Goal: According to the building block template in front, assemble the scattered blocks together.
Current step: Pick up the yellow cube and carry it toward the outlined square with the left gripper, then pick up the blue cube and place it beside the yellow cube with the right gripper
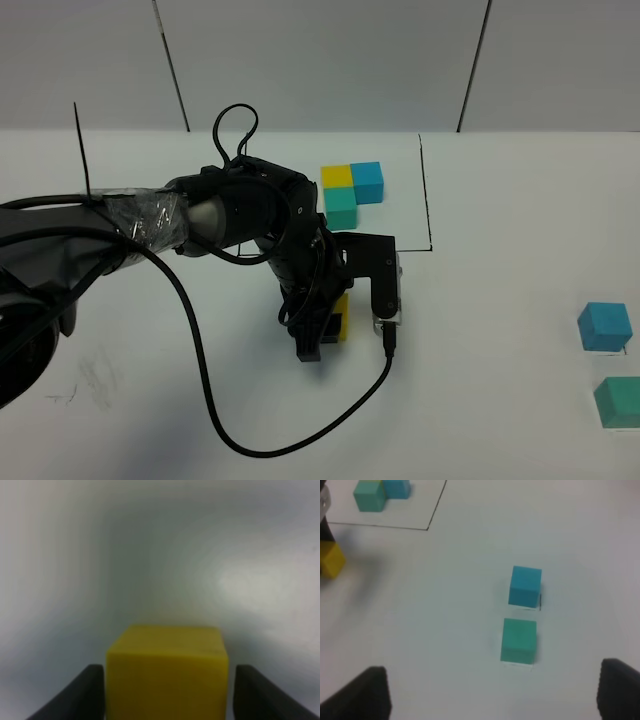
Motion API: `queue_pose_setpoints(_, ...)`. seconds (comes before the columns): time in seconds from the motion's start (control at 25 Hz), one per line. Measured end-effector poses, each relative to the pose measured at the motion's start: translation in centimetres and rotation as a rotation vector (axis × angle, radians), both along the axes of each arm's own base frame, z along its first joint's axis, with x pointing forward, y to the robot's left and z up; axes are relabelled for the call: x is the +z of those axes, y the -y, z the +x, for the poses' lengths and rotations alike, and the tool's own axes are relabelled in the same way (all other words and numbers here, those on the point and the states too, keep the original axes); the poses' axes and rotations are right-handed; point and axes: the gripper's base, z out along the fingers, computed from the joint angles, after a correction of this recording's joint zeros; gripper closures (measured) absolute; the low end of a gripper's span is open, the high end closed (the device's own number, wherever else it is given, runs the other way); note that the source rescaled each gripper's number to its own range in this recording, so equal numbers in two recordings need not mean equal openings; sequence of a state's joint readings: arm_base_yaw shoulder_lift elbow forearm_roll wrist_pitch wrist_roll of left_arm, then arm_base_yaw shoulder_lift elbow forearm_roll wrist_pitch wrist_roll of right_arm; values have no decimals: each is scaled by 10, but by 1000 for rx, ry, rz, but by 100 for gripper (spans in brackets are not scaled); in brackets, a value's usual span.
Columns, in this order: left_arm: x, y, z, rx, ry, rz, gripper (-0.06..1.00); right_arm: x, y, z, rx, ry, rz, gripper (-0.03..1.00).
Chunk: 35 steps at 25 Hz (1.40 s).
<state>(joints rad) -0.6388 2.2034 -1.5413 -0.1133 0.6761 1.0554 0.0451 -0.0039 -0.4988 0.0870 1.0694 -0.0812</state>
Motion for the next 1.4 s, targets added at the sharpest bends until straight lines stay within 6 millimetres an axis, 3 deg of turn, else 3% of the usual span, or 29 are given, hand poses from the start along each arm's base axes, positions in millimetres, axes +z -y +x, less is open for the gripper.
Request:
queue_pose_setpoints(0.28,3,1,2,35,5,-13,21,0,0,0,0,0,0,24)
queue_pose_setpoints(0.48,33,6,9,172,30,-78,1,0,0,0,0,0,0,24)
queue_pose_setpoints(0.76,103,-5,7,361,125,-121,-6,0,0,0,0,0,0,24)
queue_pose_setpoints(1.04,176,-51,-5,621,303,-37,-5,0,0,0,0,0,0,24)
queue_pose_setpoints(1.4,270,-106,-52,844,472,-103,-2,0,0,0,0,0,0,24)
